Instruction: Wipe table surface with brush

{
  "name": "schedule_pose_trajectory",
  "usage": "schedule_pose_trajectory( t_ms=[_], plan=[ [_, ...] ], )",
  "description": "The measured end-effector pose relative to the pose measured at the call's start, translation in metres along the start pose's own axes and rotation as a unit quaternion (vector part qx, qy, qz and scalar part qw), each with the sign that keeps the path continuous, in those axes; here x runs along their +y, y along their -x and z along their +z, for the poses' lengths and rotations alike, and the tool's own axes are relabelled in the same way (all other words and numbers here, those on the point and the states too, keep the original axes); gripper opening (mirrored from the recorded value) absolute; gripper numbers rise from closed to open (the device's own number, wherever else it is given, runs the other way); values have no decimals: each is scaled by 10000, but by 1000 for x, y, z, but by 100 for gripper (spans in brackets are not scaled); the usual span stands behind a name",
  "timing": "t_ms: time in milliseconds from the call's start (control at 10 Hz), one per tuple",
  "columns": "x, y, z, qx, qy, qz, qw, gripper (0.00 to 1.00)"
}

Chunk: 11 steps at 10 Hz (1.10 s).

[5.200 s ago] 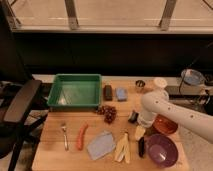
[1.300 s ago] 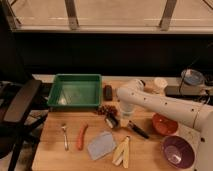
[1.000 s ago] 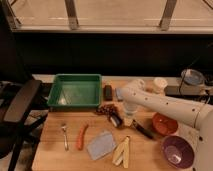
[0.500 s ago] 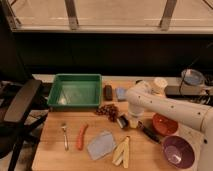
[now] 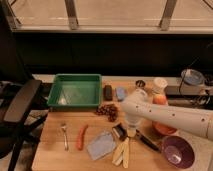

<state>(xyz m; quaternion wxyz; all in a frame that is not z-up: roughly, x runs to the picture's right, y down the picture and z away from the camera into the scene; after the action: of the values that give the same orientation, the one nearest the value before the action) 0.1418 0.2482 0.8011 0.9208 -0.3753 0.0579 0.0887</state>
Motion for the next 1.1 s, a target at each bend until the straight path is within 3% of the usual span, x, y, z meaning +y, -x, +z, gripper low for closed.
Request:
schedule_pose_trajectory(
  t_ms=[400,500,700,800,1100],
  plan=[
    [2,30,-6,-253,28,-318,9992,0],
    [-3,46,-6,-377,40,-402,9985,0],
    [-19,51,-3,-390,39,-369,9985,0],
    [-27,50,-3,-361,22,-321,9988,0],
    [-43,5,-5,-198,-55,89,9997,0]
  ],
)
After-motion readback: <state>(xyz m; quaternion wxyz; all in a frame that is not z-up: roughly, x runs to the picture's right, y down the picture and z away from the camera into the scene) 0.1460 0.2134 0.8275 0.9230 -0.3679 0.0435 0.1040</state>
